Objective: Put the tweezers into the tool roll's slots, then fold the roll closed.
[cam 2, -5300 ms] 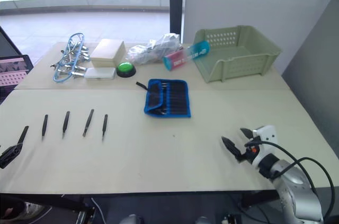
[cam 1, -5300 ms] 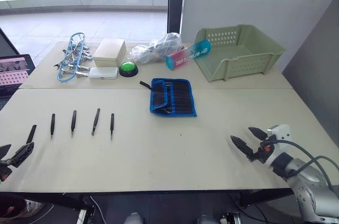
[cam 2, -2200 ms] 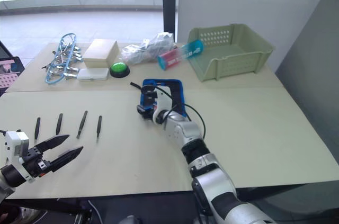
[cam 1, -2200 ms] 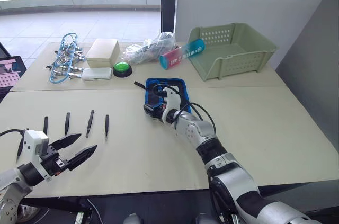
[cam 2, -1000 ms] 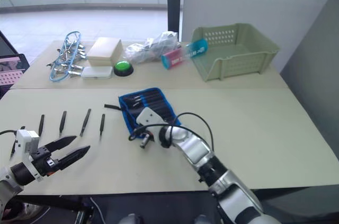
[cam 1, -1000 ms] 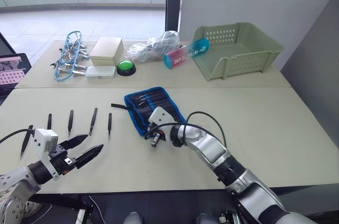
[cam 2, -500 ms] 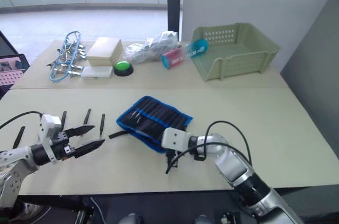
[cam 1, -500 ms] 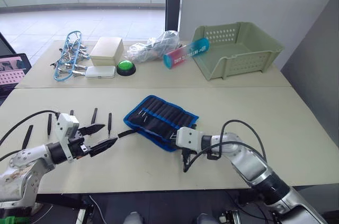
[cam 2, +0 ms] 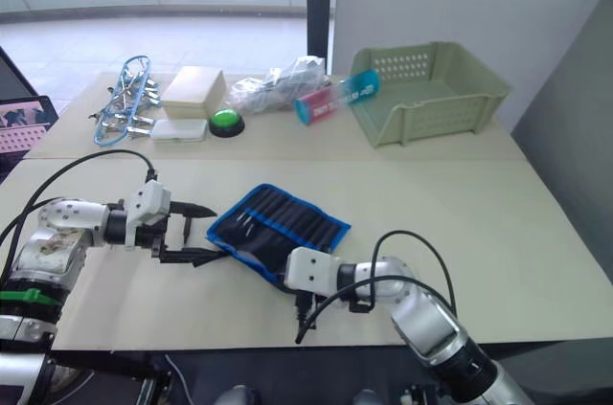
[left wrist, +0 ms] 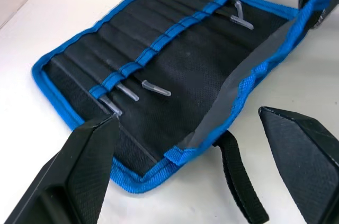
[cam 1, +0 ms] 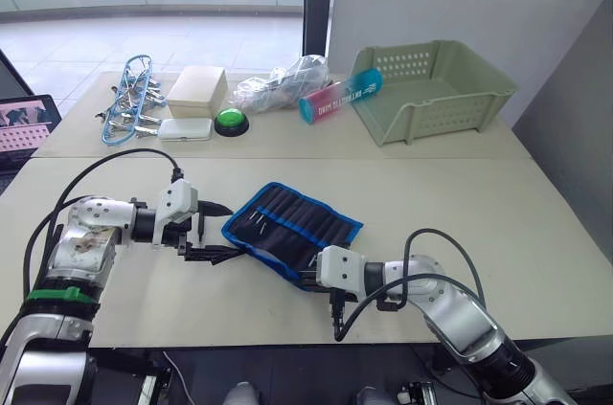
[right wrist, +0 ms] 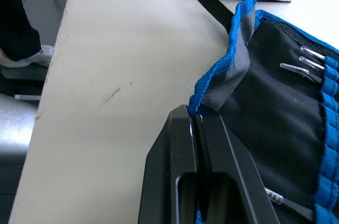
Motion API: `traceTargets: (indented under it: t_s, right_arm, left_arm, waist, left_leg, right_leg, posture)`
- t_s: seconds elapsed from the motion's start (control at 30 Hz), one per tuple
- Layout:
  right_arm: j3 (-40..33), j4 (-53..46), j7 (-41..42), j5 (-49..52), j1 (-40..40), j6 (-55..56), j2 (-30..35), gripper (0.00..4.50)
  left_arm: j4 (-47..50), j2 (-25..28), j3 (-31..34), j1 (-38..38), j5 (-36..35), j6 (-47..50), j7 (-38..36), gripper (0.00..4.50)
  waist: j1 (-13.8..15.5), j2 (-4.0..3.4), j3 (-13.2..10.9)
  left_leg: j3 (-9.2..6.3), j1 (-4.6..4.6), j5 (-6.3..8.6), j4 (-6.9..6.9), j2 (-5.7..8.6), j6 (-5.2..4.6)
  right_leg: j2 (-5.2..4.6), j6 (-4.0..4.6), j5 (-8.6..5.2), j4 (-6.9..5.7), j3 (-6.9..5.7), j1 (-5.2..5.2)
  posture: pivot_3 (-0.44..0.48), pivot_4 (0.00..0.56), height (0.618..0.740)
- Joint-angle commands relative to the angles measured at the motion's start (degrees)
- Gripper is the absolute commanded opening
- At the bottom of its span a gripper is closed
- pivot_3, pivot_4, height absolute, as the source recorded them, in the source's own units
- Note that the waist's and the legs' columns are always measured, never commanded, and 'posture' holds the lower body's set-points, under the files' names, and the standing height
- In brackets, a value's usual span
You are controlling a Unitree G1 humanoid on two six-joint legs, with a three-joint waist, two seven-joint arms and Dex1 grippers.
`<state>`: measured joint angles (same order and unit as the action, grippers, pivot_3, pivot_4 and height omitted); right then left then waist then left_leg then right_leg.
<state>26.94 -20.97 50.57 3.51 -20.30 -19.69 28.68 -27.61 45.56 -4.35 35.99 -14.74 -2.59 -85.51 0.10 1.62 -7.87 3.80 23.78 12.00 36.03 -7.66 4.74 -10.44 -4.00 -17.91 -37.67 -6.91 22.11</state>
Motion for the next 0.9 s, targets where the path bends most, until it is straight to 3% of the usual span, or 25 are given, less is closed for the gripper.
traceTargets:
  t_s: [0.03, 0.07, 0.17, 0.53, 0.7, 0.9]
  right_arm:
    - [-0.3, -2.83, -0.06, 0.29, 0.28, -1.08, -0.19, 0.02]
    - [-0.31, -2.95, -0.06, 0.24, 0.31, -1.24, -0.21, 0.02]
    - [-0.36, -3.04, -0.13, 0.02, 0.27, -1.63, -0.23, 0.0]
    - [-0.56, -2.86, -0.16, -0.4, 0.11, -1.82, -0.19, 0.0]
    - [-0.02, -2.63, 0.41, -0.74, -0.29, -1.65, 0.06, 0.0]
    - [1.2, -2.36, 1.16, -2.43, -0.48, -1.84, 0.84, 0.0]
  left_arm:
    - [-6.36, -1.03, -1.6, 4.73, 2.42, -5.97, -4.02, 4.5]
    - [-7.97, -1.4, -1.93, 5.82, 2.95, -7.13, -4.66, 4.5]
    - [-12.01, -2.03, -3.96, 8.48, 4.53, -10.88, -6.69, 3.72]
    - [-16.84, -1.65, -8.48, 9.86, 4.22, -16.05, -6.99, 0.02]
    - [-17.78, -1.75, -8.35, 10.21, 4.9, -18.17, -6.99, 0.02]
    - [-21.46, -1.64, -7.98, 9.69, 7.83, -30.01, -6.98, 0.02]
  waist:
    - [0.03, 0.0, 0.0]
    - [-0.01, 0.01, 0.0]
    - [-0.08, 0.02, 0.0]
    - [-0.22, 0.02, 0.0]
    - [-0.25, 0.02, 0.0]
    - [-0.34, 0.02, 0.0]
  left_leg:
    - [0.0, 0.0, 0.0, 0.01, 0.0, 0.0]
    - [0.0, 0.0, 0.0, 0.01, 0.0, 0.0]
    - [0.0, 0.0, 0.0, 0.01, 0.0, 0.0]
    - [-0.01, -0.01, 0.0, 0.0, 0.0, -0.01]
    - [-0.01, -0.01, 0.0, 0.0, 0.0, -0.01]
    - [-0.01, -0.01, 0.0, 0.01, 0.0, -0.01]
  right_leg:
    - [0.0, 0.0, 0.0, 0.01, 0.0, 0.0]
    - [-0.01, 0.0, 0.0, 0.01, 0.0, -0.01]
    - [0.0, 0.0, 0.0, 0.0, -0.01, 0.0]
    - [-0.01, 0.0, 0.0, -0.01, 0.0, -0.01]
    - [0.0, 0.0, 0.0, -0.02, 0.0, -0.02]
    - [-0.01, 0.0, 0.0, -0.02, -0.01, -0.02]
  posture:
    - [0.0, 0.15, 0.722]
    - [0.0, 0.15, 0.722]
    - [0.0, 0.15, 0.722]
    - [0.0, 0.15, 0.722]
    - [0.0, 0.15, 0.722]
    - [0.0, 0.15, 0.722]
